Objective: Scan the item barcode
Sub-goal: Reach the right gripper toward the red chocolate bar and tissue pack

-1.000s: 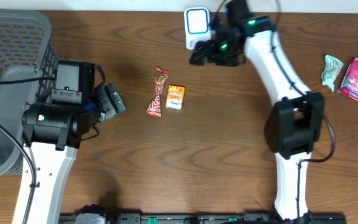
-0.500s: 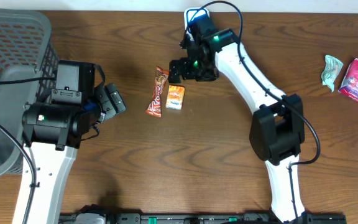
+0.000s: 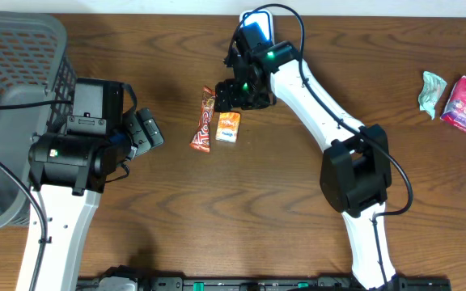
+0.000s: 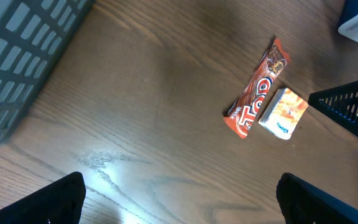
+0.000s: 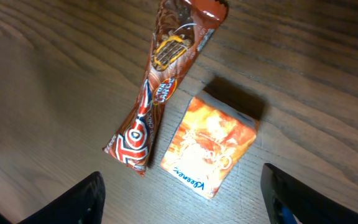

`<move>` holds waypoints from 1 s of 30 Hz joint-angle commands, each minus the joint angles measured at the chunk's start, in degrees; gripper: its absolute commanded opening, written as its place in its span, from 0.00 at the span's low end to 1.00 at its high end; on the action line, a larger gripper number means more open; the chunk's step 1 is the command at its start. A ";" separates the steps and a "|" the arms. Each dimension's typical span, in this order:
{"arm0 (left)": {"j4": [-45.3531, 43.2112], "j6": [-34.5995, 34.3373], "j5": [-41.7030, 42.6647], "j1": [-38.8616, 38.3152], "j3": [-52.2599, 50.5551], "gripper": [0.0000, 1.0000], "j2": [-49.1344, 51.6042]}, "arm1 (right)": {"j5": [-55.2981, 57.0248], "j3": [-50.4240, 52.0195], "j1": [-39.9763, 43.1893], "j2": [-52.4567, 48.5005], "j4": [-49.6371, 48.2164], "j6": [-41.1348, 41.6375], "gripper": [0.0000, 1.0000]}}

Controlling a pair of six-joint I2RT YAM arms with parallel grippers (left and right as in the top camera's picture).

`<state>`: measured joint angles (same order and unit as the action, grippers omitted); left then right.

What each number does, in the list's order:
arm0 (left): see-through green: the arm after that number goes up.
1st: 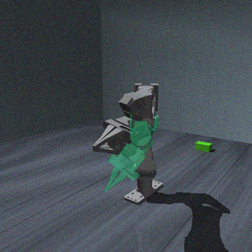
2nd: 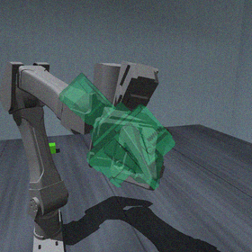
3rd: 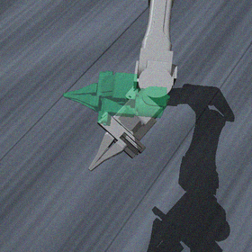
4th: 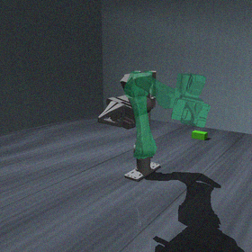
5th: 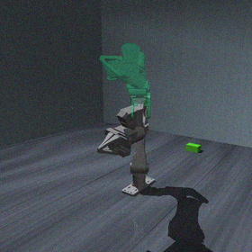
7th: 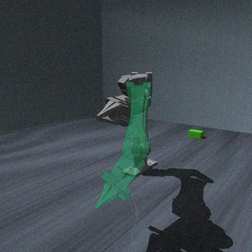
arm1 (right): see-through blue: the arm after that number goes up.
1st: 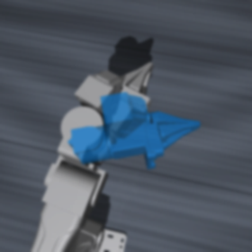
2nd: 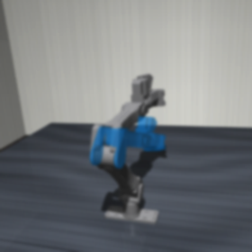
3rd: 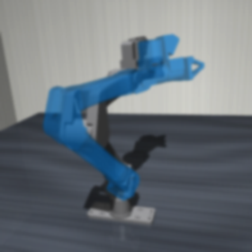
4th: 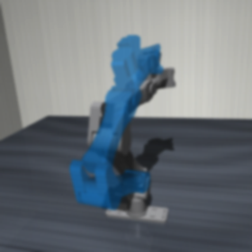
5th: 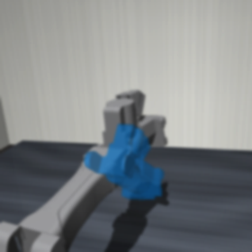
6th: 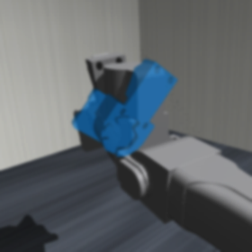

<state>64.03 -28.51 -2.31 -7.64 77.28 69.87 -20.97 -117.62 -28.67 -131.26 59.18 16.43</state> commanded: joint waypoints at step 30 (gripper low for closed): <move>-0.02 -0.31 -0.74 0.24 0.59 0.98 -0.37 | 39.76 3.39 -15.19 -0.35 -3.26 18.95 0.41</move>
<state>64.03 -28.53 -2.31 -7.64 77.28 69.87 10.52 -114.63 -42.50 -131.26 56.10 31.64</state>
